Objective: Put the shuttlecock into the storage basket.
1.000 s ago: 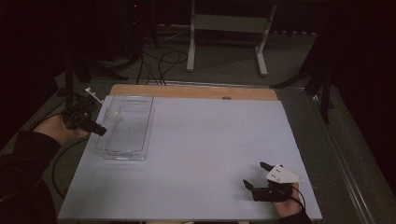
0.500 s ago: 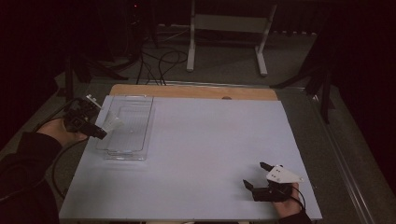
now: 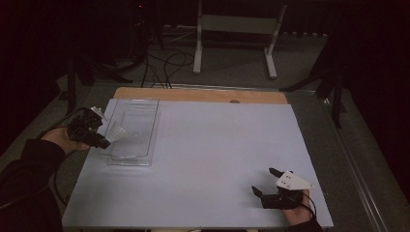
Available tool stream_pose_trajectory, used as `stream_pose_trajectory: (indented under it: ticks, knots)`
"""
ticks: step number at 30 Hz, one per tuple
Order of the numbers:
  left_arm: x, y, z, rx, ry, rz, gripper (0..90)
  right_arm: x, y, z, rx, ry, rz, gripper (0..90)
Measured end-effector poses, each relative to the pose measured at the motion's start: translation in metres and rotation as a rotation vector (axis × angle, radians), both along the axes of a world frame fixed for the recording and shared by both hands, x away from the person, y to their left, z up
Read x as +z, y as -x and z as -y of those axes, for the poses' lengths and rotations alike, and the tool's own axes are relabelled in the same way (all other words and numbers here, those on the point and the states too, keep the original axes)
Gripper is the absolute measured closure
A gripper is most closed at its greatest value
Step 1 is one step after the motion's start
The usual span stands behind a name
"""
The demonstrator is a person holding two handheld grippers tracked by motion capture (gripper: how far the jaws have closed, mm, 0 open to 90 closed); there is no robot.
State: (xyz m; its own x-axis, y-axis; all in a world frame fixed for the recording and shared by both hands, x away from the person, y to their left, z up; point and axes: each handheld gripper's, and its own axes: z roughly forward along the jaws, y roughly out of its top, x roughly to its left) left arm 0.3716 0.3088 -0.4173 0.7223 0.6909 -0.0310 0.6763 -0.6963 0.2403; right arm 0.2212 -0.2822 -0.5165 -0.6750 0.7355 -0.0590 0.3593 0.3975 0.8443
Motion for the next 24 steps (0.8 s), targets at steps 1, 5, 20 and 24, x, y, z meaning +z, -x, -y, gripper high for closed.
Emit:
stream_pose_trajectory:
  ticks: [1,5,20,24]
  knots:
    - [0.0,0.0,0.0,0.0,0.0,0.0,66.6,0.0,0.0,0.0,0.0,0.0,0.0,9.6]
    - [-0.005,-0.001,0.0,-0.01,-0.02,0.001,66.5,0.0,0.0,0.0,0.002,0.0,-0.002,9.6]
    - [-0.012,0.0,0.008,-0.058,-0.09,0.027,66.3,-0.001,0.0,0.0,0.006,-0.002,-0.004,9.6]
    - [-0.014,0.0,0.01,-0.068,-0.091,0.026,66.3,-0.001,0.0,0.0,0.005,-0.003,-0.006,9.6]
